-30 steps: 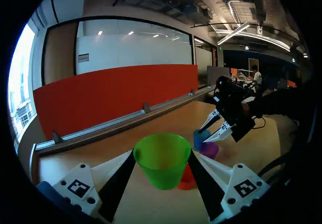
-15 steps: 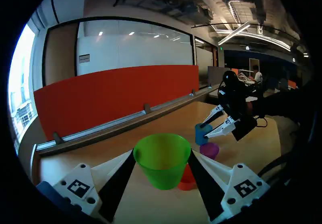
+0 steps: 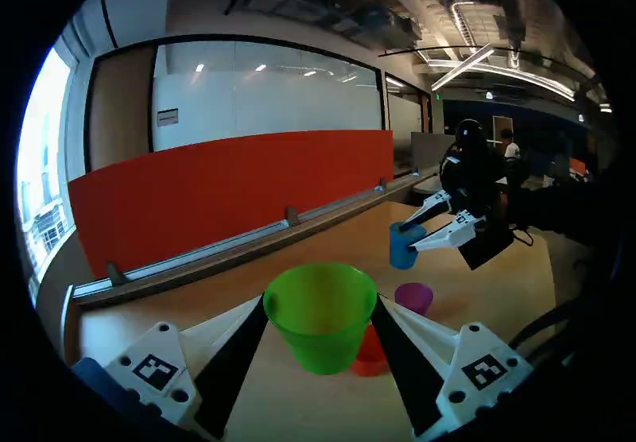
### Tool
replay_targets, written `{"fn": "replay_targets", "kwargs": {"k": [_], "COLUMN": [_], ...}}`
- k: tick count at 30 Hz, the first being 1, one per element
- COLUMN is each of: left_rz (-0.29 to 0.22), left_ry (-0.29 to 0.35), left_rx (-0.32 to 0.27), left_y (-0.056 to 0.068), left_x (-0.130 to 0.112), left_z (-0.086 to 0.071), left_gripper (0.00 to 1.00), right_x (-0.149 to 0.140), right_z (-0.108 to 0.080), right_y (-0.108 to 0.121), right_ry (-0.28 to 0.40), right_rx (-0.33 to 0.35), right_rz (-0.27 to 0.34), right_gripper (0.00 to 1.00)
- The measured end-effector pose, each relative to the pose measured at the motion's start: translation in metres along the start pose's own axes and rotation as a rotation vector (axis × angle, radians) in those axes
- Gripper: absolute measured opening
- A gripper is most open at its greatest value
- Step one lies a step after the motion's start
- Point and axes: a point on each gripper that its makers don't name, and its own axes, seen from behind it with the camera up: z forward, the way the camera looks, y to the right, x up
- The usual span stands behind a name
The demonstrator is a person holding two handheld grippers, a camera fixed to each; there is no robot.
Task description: Pour water
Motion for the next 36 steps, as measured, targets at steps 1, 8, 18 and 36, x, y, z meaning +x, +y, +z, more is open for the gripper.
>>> {"fn": "replay_targets", "kwargs": {"k": [1,8,18,36], "left_rz": [0.000,-0.002,0.006,0.008], "left_ry": [0.003,0.019,0.036,0.056], "left_rx": [0.000,-0.002,-0.010,-0.008], "left_y": [0.001,0.005,0.014,0.017], "left_x": [0.001,0.005,0.014,0.023], "left_z": [0.000,-0.001,-0.003,-0.010], "left_gripper": [0.89,0.89,0.89,0.89], "right_x": [0.004,0.029,0.062,0.104], "right_z": [-0.002,-0.017,-0.033,-0.048], "right_y": [-0.001,-0.013,-0.032,-0.050], "right_ry": [0.008,0.072,0.158,0.320], "right_rx": [0.001,0.007,0.017,0.026], "right_rz": [0.000,-0.010,-0.024,-0.010], "right_gripper": [0.91,0.91,0.91,0.91]}}
